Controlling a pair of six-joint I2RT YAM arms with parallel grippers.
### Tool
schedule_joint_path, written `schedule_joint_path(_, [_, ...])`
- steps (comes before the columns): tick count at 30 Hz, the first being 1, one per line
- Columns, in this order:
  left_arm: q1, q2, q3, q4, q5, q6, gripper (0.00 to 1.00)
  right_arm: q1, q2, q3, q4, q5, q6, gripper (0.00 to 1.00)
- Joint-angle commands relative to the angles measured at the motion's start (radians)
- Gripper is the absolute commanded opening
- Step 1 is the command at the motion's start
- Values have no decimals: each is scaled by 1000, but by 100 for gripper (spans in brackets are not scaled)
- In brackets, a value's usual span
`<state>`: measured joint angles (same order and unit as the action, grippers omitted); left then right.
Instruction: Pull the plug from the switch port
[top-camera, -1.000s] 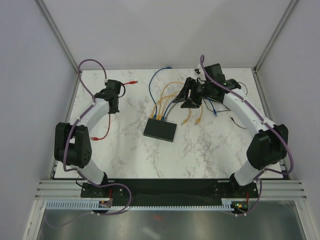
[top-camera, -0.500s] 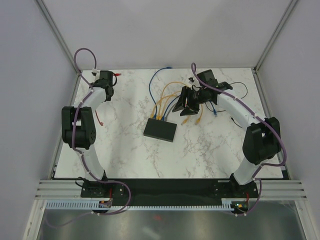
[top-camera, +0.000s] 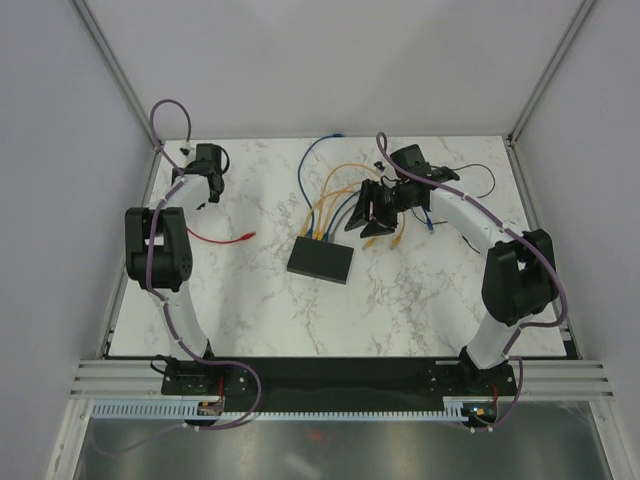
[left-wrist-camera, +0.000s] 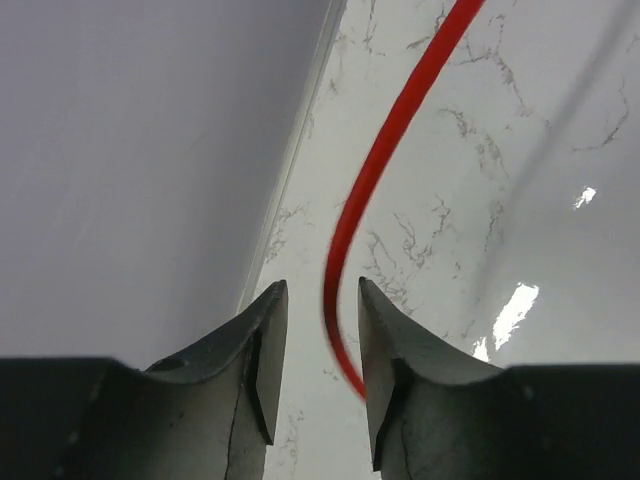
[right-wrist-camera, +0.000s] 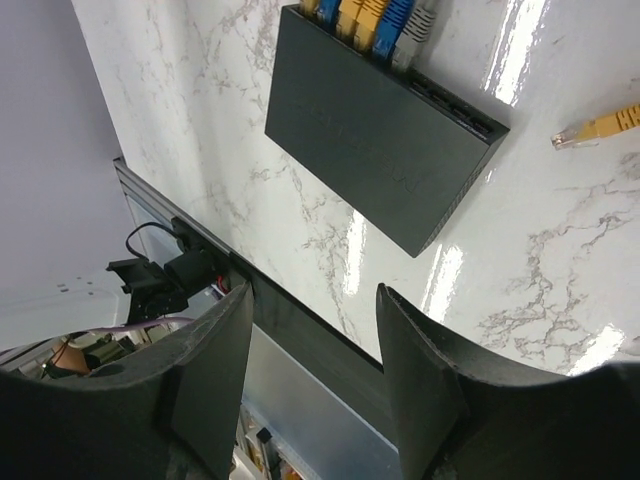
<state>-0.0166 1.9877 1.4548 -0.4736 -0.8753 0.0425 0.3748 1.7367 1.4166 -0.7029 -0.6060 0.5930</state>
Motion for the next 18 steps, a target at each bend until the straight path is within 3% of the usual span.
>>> schedule_joint_path(1, [10, -16, 30, -12, -48, -33, 43, 7, 37, 21, 13, 14, -38, 60])
schedule_joint_path(4, [9, -69, 36, -83, 9, -124, 68, 7, 85, 42, 13, 23, -51, 60])
schedule_joint_path(6, [9, -102, 35, -144, 42, -174, 91, 9, 109, 59, 13, 25, -62, 60])
schedule_joint_path(8, [9, -139, 48, -209, 68, -252, 99, 12, 144, 85, 13, 25, -71, 59])
schedule_joint_path(14, [-22, -291, 42, -315, 355, -374, 98, 18, 241, 143, 32, 38, -104, 47])
schedule_joint_path(18, [-101, -369, 38, -359, 594, -418, 83, 21, 296, 165, 95, 34, -110, 45])
